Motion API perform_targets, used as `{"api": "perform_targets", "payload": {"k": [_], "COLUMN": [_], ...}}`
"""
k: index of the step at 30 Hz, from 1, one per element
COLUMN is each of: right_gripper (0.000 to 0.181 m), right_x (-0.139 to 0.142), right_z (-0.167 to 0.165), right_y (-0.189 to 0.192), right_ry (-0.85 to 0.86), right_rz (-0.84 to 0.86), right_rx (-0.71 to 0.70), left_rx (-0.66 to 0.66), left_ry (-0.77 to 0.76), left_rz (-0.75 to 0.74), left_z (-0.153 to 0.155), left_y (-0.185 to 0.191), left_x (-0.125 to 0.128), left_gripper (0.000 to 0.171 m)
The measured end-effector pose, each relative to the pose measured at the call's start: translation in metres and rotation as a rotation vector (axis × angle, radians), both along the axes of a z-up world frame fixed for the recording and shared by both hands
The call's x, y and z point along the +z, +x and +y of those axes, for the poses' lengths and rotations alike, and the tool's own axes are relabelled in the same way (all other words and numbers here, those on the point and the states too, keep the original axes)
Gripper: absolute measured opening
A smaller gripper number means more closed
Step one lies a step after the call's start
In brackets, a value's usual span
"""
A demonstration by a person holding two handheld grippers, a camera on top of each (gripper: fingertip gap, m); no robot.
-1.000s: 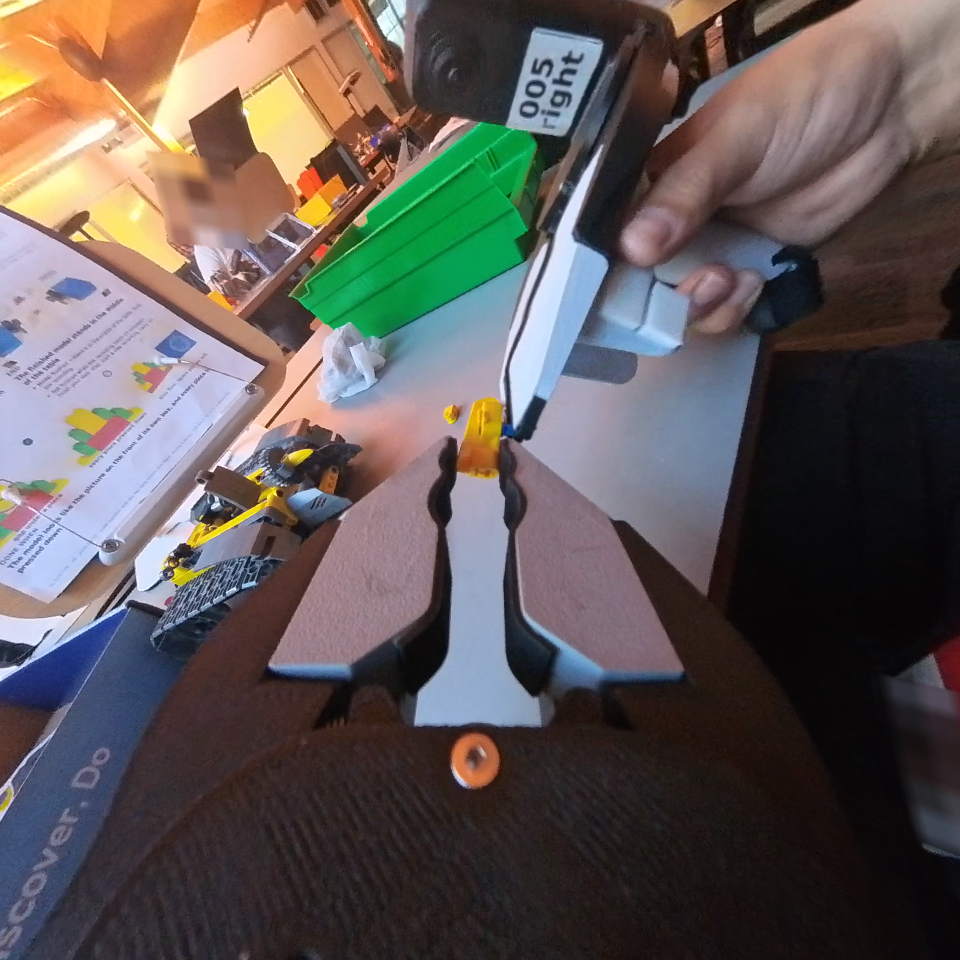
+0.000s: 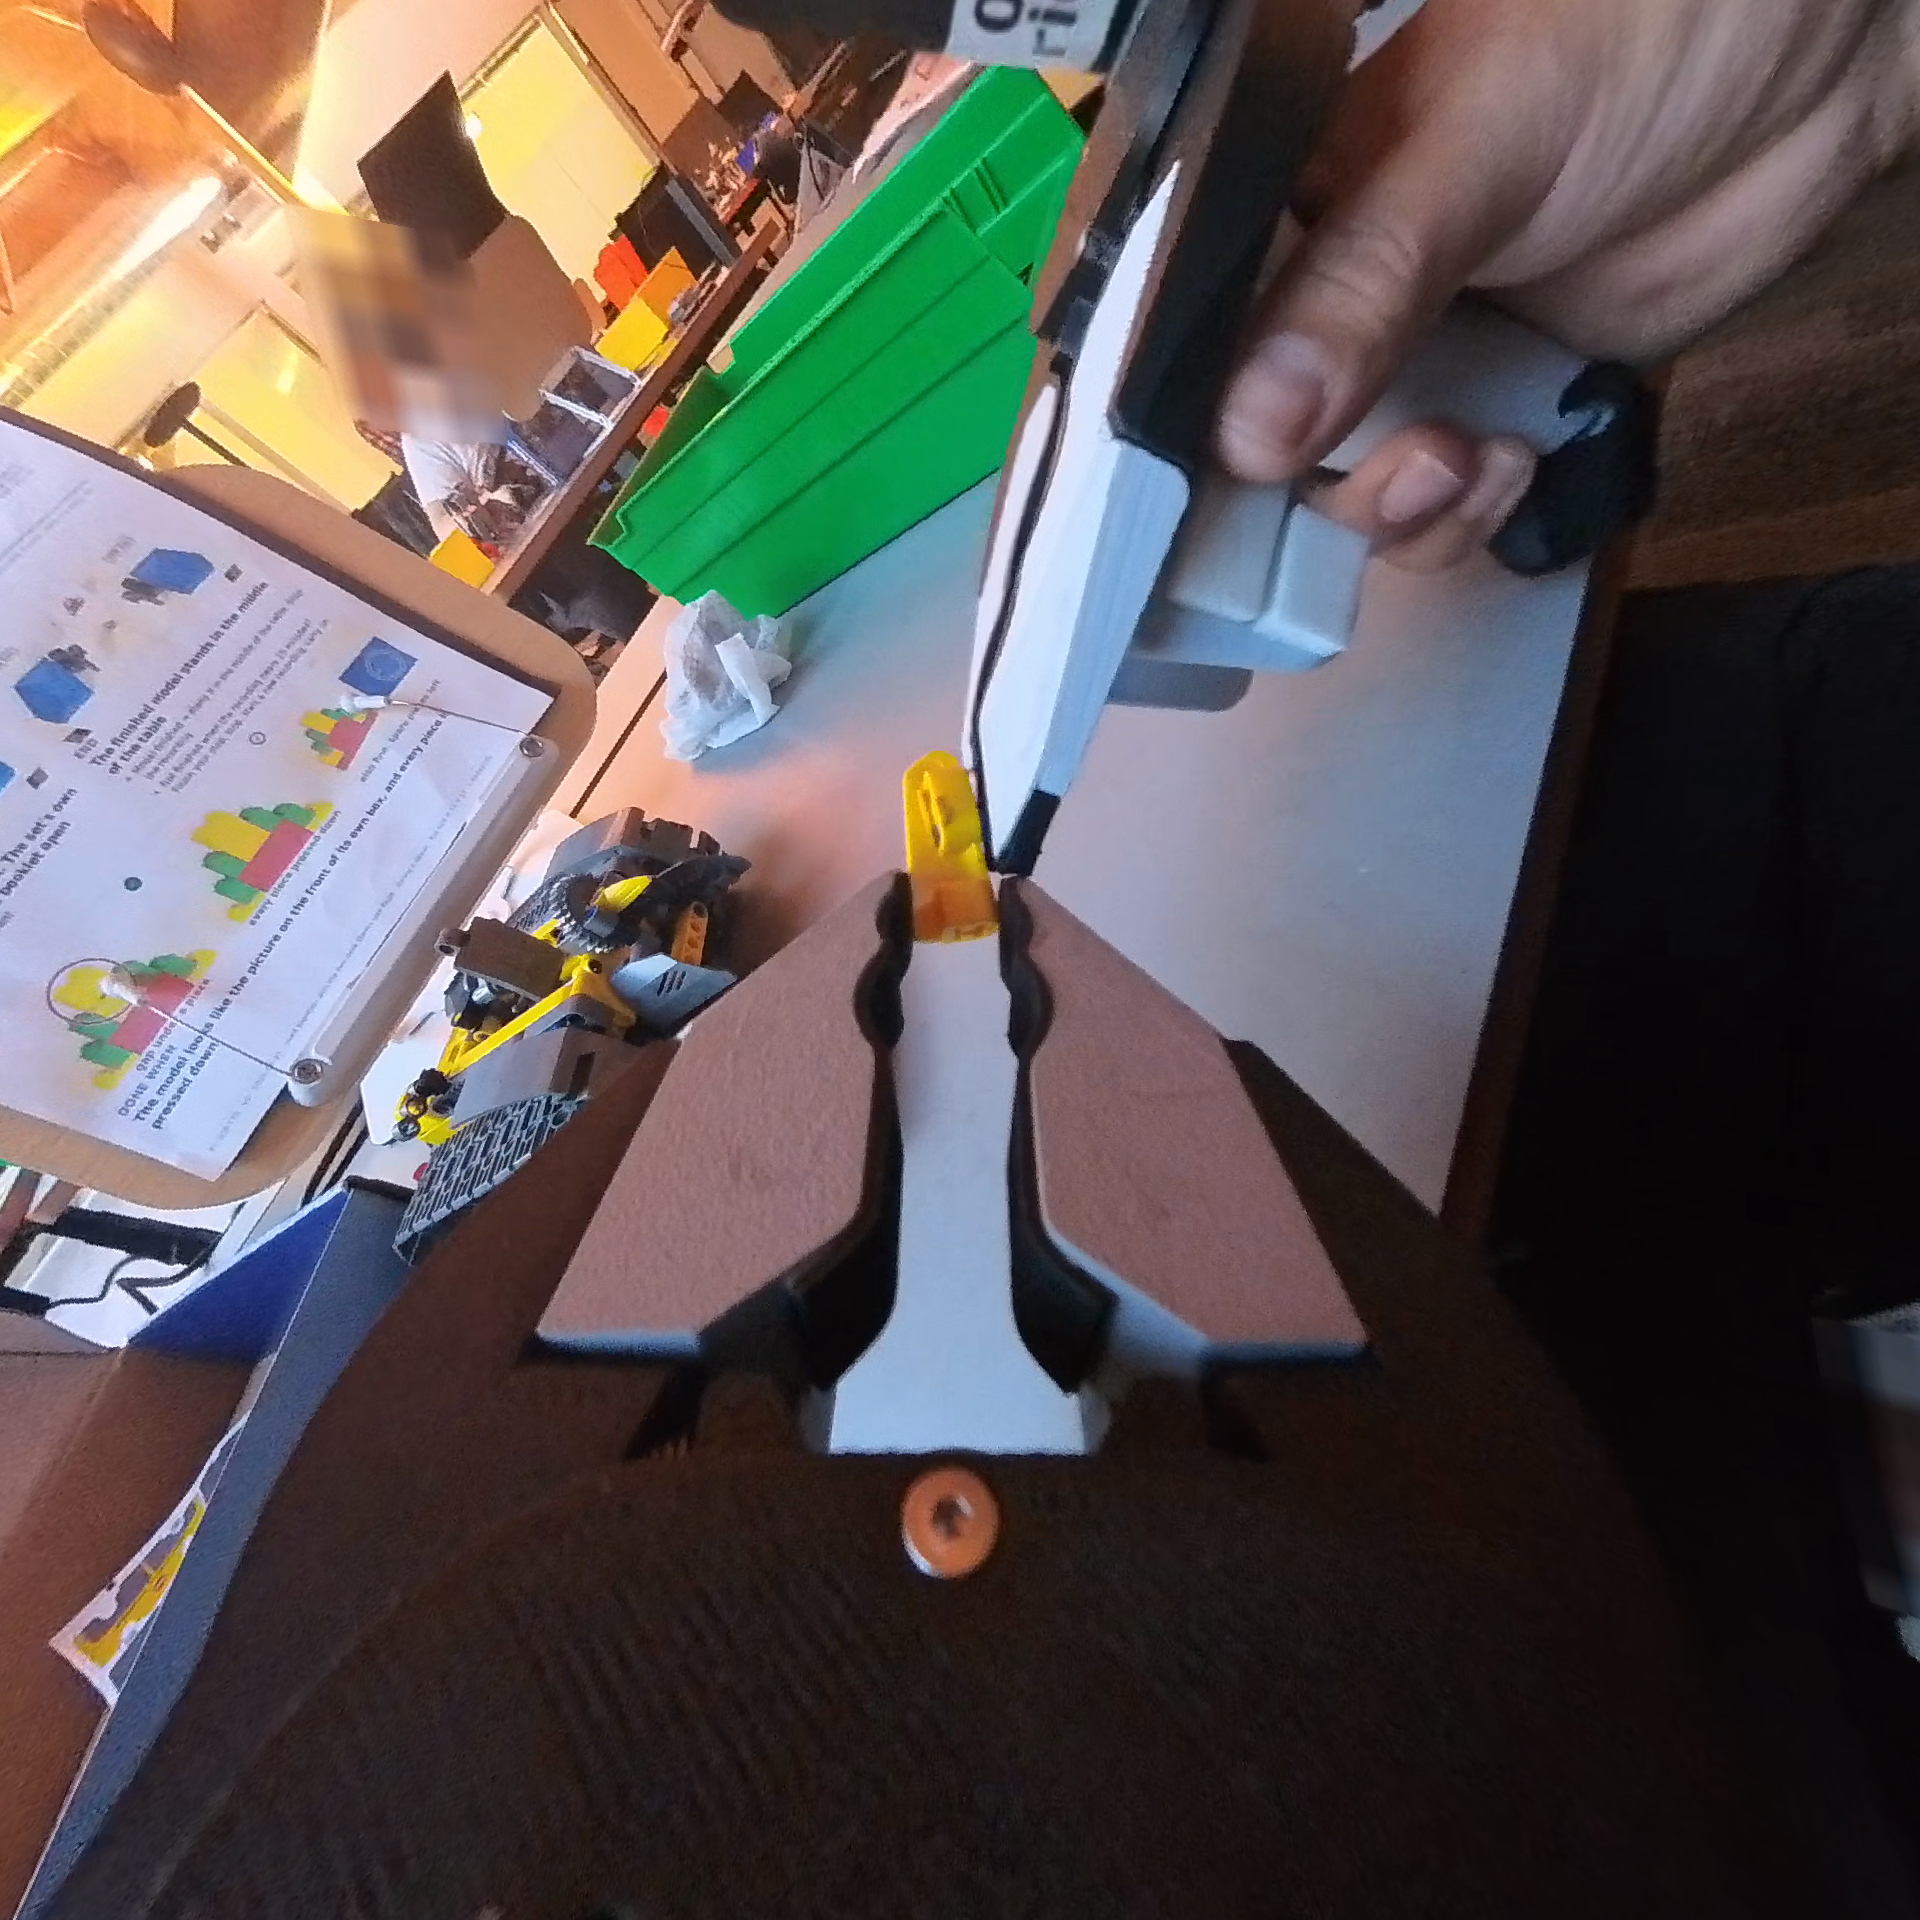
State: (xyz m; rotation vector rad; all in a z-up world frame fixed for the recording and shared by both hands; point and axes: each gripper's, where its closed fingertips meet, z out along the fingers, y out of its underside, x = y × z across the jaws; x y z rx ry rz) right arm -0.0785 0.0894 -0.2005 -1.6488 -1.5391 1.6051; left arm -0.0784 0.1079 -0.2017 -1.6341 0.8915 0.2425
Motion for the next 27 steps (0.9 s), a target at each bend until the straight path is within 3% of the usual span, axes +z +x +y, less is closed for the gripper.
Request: {"api": "perform_targets", "payload": {"k": [5, 11, 15, 17, 19, 23, 27], "right_gripper": [0.002, 0.001, 0.0, 0.0, 0.001, 0.001, 0.001], "right_x": [0.0, -0.001, -0.019, -0.04, -0.035, -0.013, 0.002], "right_z": [-0.002, -0.008, -0.003, 0.008, 0.007, 0.025, 0.077], "right_y": [0.0, 0.0, 0.001, 0.004, 0.003, 0.003, 0.026], "right_ry": [-0.011, 0.177, 0.427, 0.619, 0.555, 0.523, 0.664], "right_rz": [-0.006, -0.025, -0.13, -0.227, -0.193, -0.136, -0.185], "right_rx": [0.015, 0.076, 0.105, 0.111, 0.095, 0.014, -0.154], "left_rx": [-0.003, -0.016, 0.011, 0.027, 0.046, 0.07, 0.07], "left_ry": [-0.015, 0.029, 0.012, 0.078, 0.089, -0.105, -0.135], "left_rz": [0.022, 0.105, 0.163, 0.123, 0.094, 0.052, 0.023], "left_z": [0.003, -0.003, -0.002, -0.001, 0.0, 0.005, 0.008], "left_y": [0.0, 0.0, -0.004, -0.009, -0.019, -0.034, -0.035], "left_x": [-0.006, -0.003, -0.009, 0.01, 0.021, -0.024, -0.028], "left_gripper": [0.018, 0.015, 0.012, 0.011, 0.011, 0.014, 0.014]}}
